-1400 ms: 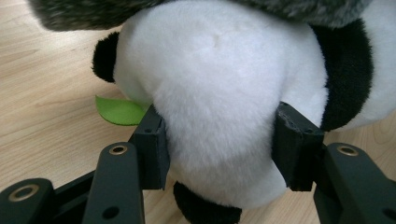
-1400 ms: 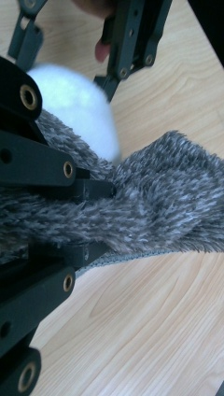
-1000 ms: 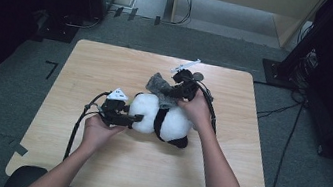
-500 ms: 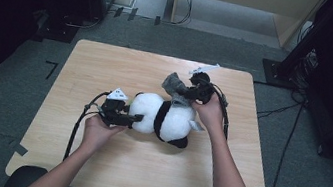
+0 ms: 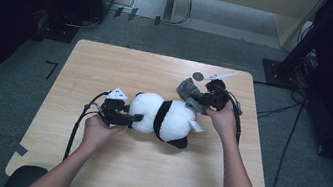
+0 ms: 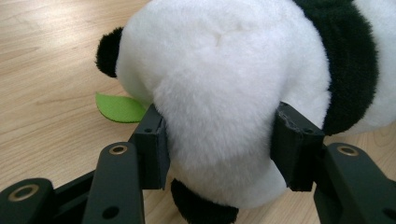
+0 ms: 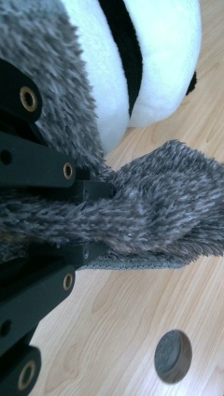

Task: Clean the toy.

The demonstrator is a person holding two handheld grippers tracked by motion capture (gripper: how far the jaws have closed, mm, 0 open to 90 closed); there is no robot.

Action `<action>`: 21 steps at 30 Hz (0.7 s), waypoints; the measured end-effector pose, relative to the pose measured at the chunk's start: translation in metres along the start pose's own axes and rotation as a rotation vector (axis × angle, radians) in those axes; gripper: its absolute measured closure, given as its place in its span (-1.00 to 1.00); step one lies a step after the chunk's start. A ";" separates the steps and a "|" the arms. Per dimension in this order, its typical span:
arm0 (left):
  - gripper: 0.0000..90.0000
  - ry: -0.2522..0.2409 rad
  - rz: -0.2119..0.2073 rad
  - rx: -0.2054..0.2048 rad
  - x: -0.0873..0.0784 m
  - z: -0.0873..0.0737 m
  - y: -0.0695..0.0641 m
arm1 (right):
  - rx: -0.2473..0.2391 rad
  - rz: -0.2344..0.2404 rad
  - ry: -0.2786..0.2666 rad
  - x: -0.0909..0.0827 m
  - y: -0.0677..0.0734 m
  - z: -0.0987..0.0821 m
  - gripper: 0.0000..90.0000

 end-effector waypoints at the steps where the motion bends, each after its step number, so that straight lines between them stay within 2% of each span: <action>1: 0.00 0.000 -0.001 0.000 0.000 0.000 0.000 | 0.003 0.001 -0.009 -0.003 0.000 0.000 0.74; 5: -0.02 -0.001 -0.004 0.000 0.000 0.000 0.000 | 0.000 0.008 -0.043 -0.013 0.006 0.008 0.74; 10: -0.05 -0.002 -0.005 0.004 0.000 0.000 0.001 | -0.049 0.031 -0.081 -0.019 0.028 0.027 0.74; 15: -0.06 -0.002 -0.007 0.005 0.000 0.000 0.001 | -0.105 0.068 -0.090 -0.014 0.057 0.044 0.74; 21: -0.13 -0.005 -0.006 0.012 0.000 0.000 0.002 | -0.145 0.132 -0.085 0.002 0.089 0.059 0.74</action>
Point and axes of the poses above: each handheld gripper's, and its own axes: x roughly forward along the jaws, z roughly out of its top, y roughly to its left, the point moved 5 cm from there along x, roughly forward along the jaws, and after that the axes turned 1 degree about z, right-handed, at the moved point
